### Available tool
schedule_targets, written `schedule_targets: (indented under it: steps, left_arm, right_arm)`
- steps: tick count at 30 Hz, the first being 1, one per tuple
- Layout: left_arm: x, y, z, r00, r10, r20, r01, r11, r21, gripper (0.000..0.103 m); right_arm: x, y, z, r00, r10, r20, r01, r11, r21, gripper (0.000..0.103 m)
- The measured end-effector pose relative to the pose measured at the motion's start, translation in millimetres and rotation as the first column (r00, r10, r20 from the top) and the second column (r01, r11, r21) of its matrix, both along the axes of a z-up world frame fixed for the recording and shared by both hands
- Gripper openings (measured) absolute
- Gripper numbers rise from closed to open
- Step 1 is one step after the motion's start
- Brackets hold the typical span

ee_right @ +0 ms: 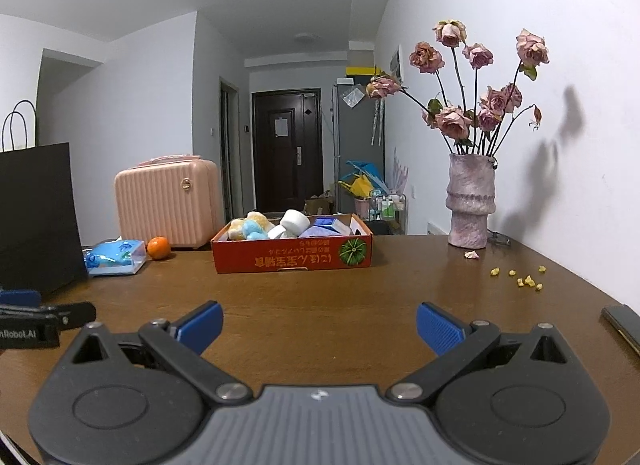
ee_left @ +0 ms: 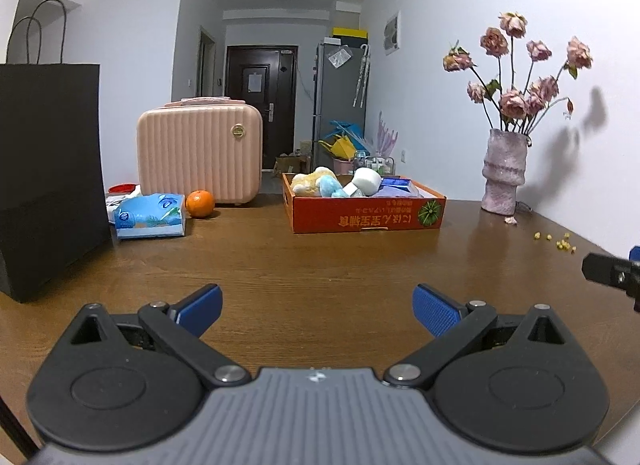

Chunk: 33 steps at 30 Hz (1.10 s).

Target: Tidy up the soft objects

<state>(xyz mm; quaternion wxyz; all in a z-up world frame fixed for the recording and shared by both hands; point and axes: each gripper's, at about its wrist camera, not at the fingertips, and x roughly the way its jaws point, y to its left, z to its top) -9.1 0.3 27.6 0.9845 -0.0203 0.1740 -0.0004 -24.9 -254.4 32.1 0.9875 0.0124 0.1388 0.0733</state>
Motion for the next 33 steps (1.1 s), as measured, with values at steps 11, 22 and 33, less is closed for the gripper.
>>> schedule_targets:
  steps: [11, 22, 33]
  left_arm:
    - [-3.9, -0.6, 0.7, 1.0, -0.007, -0.001, 0.007, 1.0, -0.003, 0.103]
    - [-4.7, -0.1, 0.8, 1.0, -0.007, 0.0, 0.007, 1.0, -0.004, 0.103]
    - [-6.4, -0.7, 1.0, 1.0, -0.009, 0.003, 0.009, 1.0, -0.002, 0.103]
  right_arm:
    - [-4.2, 2.1, 1.8, 1.0, 0.011, 0.006, -0.011, 1.0, 0.003, 0.103]
    - [-4.9, 2.3, 1.7, 1.0, 0.011, 0.006, -0.011, 1.0, 0.004, 0.103]
    - [-4.9, 2.1, 1.6, 1.0, 0.011, 0.006, -0.011, 1.0, 0.004, 0.103]
